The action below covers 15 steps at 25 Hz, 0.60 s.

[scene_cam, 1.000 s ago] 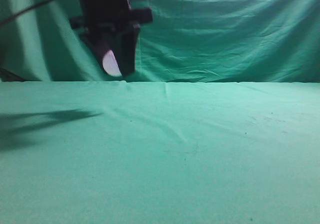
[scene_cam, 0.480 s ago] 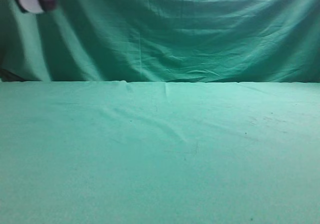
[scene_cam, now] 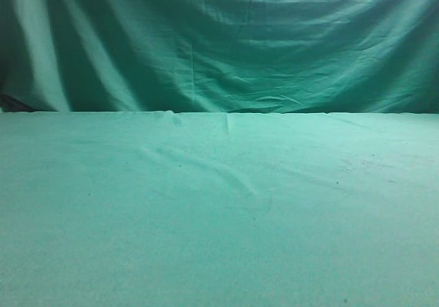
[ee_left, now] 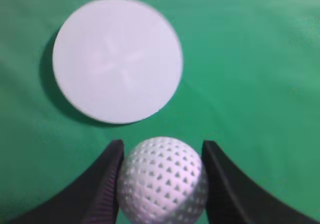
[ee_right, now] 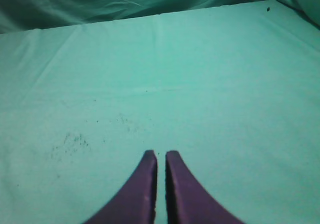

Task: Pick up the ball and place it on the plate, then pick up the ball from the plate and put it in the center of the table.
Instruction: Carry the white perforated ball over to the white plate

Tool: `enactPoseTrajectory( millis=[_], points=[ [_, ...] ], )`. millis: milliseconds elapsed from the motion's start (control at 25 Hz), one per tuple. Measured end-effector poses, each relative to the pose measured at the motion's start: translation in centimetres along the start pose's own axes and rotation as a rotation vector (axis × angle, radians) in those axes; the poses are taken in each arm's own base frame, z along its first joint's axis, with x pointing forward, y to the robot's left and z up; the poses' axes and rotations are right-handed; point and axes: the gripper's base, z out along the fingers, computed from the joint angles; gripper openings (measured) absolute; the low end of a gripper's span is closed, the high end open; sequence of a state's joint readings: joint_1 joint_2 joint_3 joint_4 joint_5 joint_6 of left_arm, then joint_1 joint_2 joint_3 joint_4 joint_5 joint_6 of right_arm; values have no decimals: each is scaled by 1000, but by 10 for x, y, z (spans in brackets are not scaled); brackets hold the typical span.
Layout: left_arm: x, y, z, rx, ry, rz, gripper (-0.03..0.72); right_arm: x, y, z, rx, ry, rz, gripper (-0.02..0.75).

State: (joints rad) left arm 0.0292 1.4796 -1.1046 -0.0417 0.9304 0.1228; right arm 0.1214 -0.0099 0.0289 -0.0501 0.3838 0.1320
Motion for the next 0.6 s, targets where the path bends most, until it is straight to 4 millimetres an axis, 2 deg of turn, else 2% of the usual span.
enactPoseTrajectory(
  millis=[280, 600],
  points=[
    [4, 25, 7, -81, -44, -41, 300, 0, 0, 0, 0, 0, 0, 49],
    [-4, 30, 29, -101, -51, -31, 300, 0, 0, 0, 0, 0, 0, 49]
  ],
)
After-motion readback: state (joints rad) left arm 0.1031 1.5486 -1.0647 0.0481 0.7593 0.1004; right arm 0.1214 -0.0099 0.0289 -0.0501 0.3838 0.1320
